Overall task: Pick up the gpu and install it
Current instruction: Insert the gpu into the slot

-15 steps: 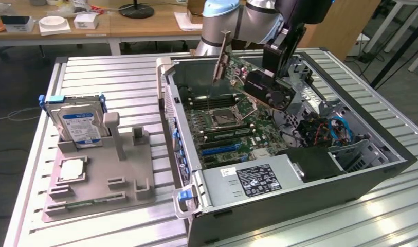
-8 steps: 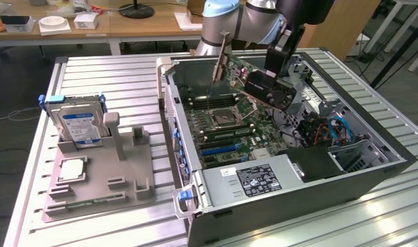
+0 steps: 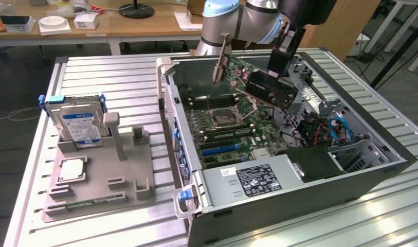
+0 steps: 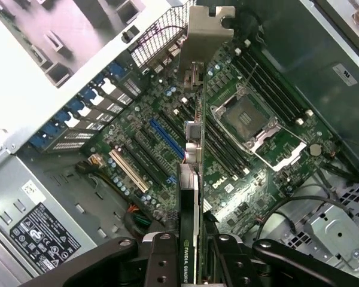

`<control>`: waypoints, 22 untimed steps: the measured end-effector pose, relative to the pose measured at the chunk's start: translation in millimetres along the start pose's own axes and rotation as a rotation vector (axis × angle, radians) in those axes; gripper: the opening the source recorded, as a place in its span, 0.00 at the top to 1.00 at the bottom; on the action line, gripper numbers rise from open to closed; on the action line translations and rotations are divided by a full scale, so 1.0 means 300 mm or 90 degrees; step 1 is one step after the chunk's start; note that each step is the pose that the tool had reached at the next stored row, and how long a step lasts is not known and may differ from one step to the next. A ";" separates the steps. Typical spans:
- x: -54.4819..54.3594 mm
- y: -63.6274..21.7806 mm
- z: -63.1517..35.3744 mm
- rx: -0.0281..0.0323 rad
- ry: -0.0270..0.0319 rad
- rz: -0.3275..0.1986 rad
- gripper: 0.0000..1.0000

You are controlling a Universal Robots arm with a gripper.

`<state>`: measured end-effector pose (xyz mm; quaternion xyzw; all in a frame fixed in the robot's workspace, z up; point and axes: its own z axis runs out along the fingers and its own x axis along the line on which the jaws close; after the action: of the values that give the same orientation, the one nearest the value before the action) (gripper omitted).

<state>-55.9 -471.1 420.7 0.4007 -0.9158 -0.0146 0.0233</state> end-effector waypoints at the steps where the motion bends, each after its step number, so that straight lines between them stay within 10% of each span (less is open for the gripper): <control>1: -0.001 -0.001 0.000 -0.0002 -0.0001 -0.006 0.74; 13: -0.014 -0.015 0.002 0.0005 0.0015 -0.079 0.74; 22: -0.022 -0.023 0.003 -0.0054 -0.0048 -0.132 0.74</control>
<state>-46.5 -471.1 419.2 0.4930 -0.8695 -0.0223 0.0199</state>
